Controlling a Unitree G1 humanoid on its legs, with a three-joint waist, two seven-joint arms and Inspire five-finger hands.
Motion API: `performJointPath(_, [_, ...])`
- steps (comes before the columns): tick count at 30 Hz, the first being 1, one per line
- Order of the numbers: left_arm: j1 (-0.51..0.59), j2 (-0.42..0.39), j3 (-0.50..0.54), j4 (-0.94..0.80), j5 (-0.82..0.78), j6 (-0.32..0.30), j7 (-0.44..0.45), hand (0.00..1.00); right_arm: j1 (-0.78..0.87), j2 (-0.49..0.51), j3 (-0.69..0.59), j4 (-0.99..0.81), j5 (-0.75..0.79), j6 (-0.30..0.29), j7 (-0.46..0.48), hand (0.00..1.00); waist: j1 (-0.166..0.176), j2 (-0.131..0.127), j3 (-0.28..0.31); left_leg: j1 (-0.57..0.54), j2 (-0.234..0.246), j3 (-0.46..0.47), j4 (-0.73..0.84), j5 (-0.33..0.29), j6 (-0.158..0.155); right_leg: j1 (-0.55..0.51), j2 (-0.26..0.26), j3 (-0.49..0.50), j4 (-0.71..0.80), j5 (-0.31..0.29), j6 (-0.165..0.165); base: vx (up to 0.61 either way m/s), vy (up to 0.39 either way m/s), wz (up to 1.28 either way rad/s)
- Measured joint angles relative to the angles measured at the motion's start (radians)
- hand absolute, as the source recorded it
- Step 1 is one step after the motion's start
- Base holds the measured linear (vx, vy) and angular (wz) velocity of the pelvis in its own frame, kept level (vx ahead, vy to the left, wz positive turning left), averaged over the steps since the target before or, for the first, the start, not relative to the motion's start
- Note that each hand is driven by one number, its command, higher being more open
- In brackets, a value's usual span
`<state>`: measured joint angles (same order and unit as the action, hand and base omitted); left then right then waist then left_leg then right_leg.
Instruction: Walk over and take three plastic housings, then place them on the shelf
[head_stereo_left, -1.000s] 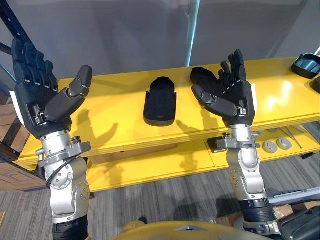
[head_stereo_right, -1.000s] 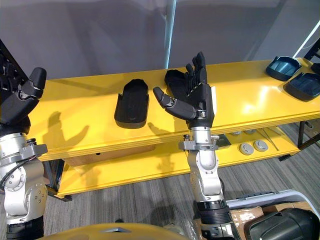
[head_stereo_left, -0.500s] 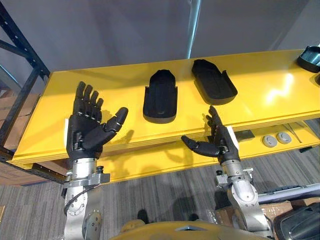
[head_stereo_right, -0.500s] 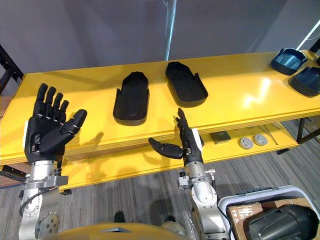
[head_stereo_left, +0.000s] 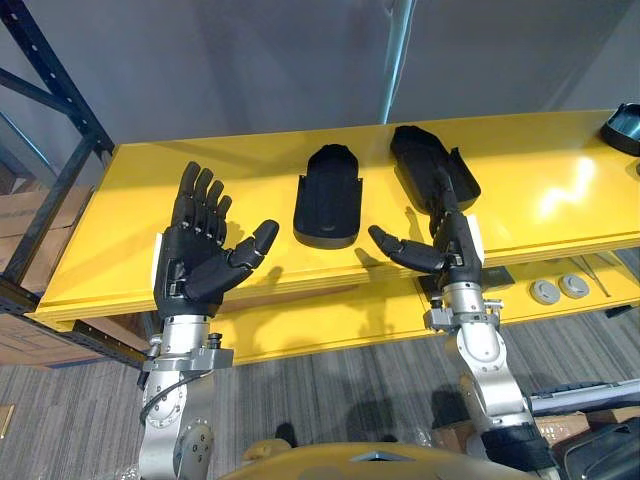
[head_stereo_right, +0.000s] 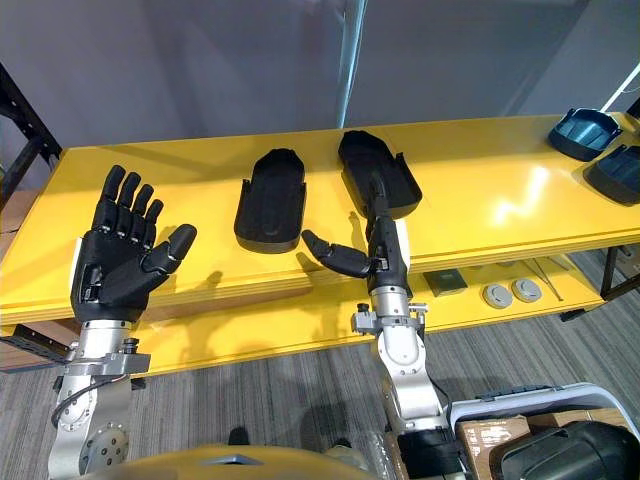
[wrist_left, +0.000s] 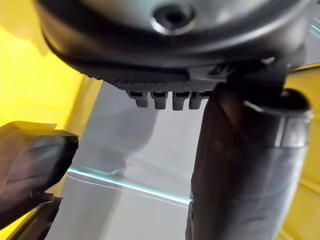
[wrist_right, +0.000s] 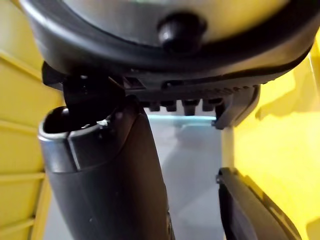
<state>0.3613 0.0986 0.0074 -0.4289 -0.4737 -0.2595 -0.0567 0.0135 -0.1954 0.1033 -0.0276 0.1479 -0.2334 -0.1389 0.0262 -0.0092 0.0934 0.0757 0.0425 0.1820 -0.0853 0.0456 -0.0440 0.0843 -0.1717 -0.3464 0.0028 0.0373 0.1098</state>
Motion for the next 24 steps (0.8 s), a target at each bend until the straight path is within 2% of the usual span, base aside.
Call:
performJointPath(7, [-0.004,0.002,0.001,0.044,-0.004,0.003,-0.026,1.0,-0.144,-0.028,-0.051,0.138,0.066,0.0,0.051,1.0,0.004,0.004,0.012,-0.017,-0.002,-0.036,-0.002,0.015,0.002,0.002,-0.001,-0.033,0.0,0.0,0.0,-0.02,-0.008,0.14])
performJointPath(11, [-0.01,0.01,0.0,0.048,-0.005,0.003,-0.043,1.0,-0.294,-0.091,-0.085,0.312,0.099,0.006,0.064,1.0,0.026,0.005,0.014,-0.032,-0.004,-0.065,-0.002,0.025,0.002,0.003,-0.001,-0.061,0.0,0.0,-0.001,-0.01,-0.012,0.21])
performJointPath(13, [-0.012,0.026,0.0,0.048,-0.005,0.004,-0.045,1.0,-0.397,-0.122,-0.094,0.42,0.157,0.02,0.087,1.0,0.037,0.008,0.02,-0.033,-0.005,-0.078,0.001,0.032,0.002,0.007,-0.001,-0.071,0.001,0.0,-0.001,-0.02,-0.008,0.17])
performJointPath(15, [-0.013,0.027,-0.001,0.048,-0.006,0.004,-0.049,1.0,-0.435,-0.143,-0.094,0.443,0.192,0.029,0.101,1.0,0.052,0.013,0.029,-0.033,-0.005,-0.083,0.001,0.033,0.002,0.007,-0.002,-0.074,0.004,0.0,-0.001,-0.04,-0.002,0.09])
performJointPath(22, [-0.038,0.03,0.001,0.099,-0.006,0.004,-0.058,1.0,-0.537,-0.17,-0.093,0.544,0.298,0.057,0.198,1.0,0.061,0.024,0.054,-0.039,-0.018,-0.106,-0.003,0.043,0.006,0.011,-0.017,-0.095,0.015,0.0,0.0,-0.04,0.019,0.1])
performJointPath(24, [-0.057,0.045,-0.001,0.121,-0.007,0.004,-0.059,1.0,-0.57,-0.19,-0.092,0.609,0.356,0.092,0.249,1.0,0.071,0.02,0.058,-0.043,-0.019,-0.112,0.0,0.051,0.015,0.011,-0.018,-0.097,0.014,0.001,0.0,-0.03,0.013,0.06])
